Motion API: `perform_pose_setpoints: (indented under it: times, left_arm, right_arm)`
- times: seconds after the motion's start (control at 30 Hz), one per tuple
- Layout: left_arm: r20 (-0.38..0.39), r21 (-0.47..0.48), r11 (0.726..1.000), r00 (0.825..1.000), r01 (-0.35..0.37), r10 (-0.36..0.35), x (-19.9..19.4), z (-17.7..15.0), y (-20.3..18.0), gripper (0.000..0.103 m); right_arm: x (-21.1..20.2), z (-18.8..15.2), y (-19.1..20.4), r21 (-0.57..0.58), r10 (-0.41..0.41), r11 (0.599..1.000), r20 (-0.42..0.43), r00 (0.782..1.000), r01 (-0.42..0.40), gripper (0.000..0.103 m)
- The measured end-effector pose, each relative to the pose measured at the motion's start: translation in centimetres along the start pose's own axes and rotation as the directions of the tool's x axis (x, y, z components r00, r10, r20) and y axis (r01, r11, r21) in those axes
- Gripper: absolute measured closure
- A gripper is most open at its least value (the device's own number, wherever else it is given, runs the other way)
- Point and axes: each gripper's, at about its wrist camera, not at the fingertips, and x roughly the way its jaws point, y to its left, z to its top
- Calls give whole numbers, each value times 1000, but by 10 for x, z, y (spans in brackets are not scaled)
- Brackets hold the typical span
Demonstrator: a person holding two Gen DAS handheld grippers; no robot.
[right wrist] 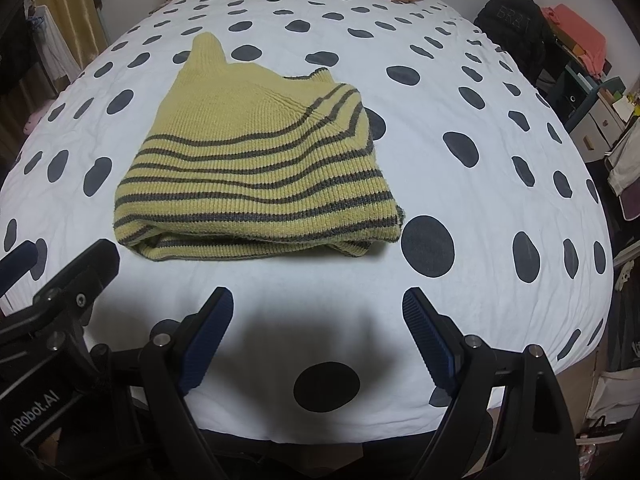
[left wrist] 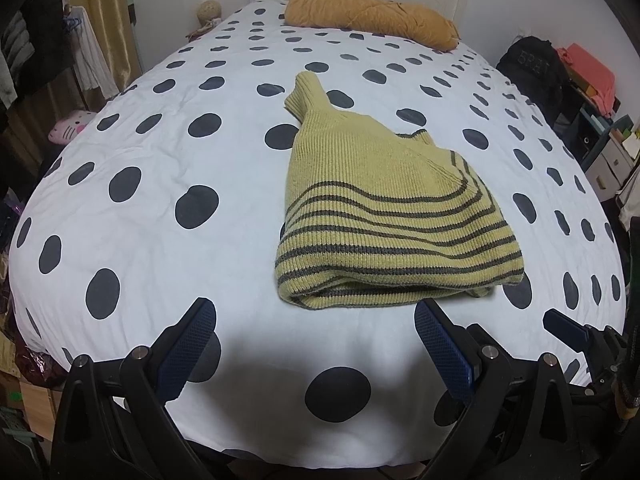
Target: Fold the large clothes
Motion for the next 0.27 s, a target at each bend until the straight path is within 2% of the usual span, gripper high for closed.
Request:
perform_pose_setpoints:
  times: [0.27]
  left_arm:
    - [-7,-5,1000,1000,6,-6,2,1,2,3]
  right_arm:
    - [1,1,-1,-4,1,1000,-1,1000,-1,16]
